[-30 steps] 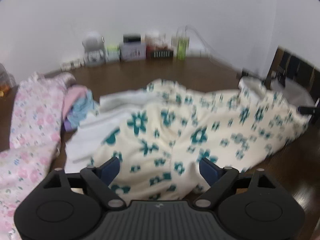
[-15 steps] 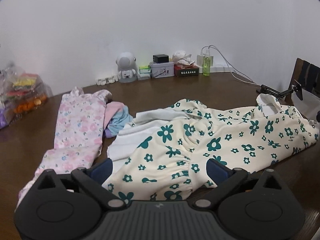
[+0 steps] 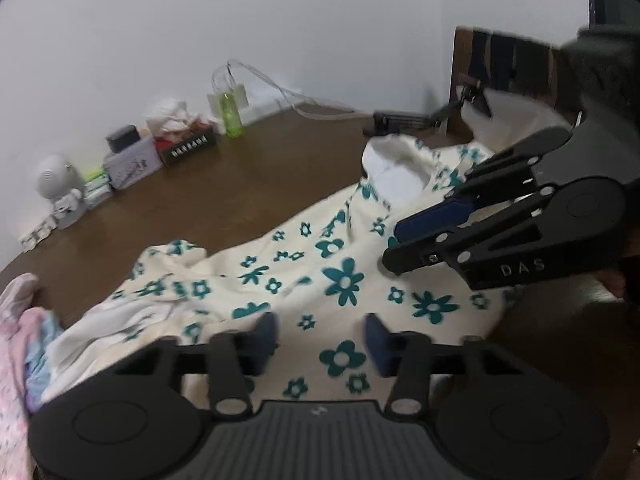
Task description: Fold clothes
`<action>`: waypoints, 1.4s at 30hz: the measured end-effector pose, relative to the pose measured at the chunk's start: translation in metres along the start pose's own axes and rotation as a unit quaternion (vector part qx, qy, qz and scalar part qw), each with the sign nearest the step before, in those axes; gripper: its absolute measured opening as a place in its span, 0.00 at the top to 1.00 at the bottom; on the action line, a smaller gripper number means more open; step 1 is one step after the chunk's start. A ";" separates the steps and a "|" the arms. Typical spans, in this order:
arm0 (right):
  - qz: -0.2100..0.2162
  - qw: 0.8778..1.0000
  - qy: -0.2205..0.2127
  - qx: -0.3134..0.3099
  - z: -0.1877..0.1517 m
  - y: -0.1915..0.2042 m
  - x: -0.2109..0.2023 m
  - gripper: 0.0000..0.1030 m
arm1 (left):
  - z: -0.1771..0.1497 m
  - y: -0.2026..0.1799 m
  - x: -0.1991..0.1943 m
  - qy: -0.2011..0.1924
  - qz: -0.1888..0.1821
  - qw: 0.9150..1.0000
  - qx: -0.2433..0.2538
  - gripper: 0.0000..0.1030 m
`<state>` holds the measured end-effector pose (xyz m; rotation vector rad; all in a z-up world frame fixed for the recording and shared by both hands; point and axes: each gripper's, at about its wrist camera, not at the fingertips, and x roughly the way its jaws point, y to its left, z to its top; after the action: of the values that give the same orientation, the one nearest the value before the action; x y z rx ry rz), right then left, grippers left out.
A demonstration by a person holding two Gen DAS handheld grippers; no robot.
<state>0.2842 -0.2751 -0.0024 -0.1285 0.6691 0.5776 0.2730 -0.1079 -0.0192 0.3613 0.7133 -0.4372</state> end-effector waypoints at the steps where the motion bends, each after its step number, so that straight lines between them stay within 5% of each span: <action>1: -0.008 1.000 0.002 0.000 -0.002 -0.003 0.003 0.79 | 0.000 0.002 0.006 0.003 0.003 1.000 -0.004 0.66; 7: -0.043 0.999 0.001 0.033 -0.022 -0.047 -0.008 0.79 | -0.011 0.047 0.011 0.002 -0.012 0.997 -0.082 0.77; 15: -0.070 0.996 -0.015 0.054 -0.057 -0.101 -0.046 0.84 | -0.048 0.094 -0.018 0.009 -0.010 0.990 -0.138 0.78; 24: -0.090 0.994 -0.029 0.050 -0.067 -0.105 -0.064 0.85 | -0.096 0.117 -0.076 0.015 0.072 0.986 -0.151 0.63; 32: -0.101 0.993 -0.028 0.046 -0.076 -0.091 -0.080 0.75 | -0.124 0.109 -0.098 0.034 0.080 0.987 -0.136 0.63; 37: -0.108 0.992 -0.025 0.066 -0.084 -0.105 -0.079 0.76 | -0.139 0.130 -0.092 0.022 0.088 0.981 -0.169 0.42; 42: -0.107 0.990 -0.025 0.094 -0.089 -0.121 -0.080 0.69 | -0.145 0.142 -0.090 0.011 0.095 0.979 -0.180 0.37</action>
<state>0.2504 -0.4393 -0.0313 -0.0082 0.6492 0.3092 0.2037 0.1024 -0.0349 0.0914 0.7546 -0.1180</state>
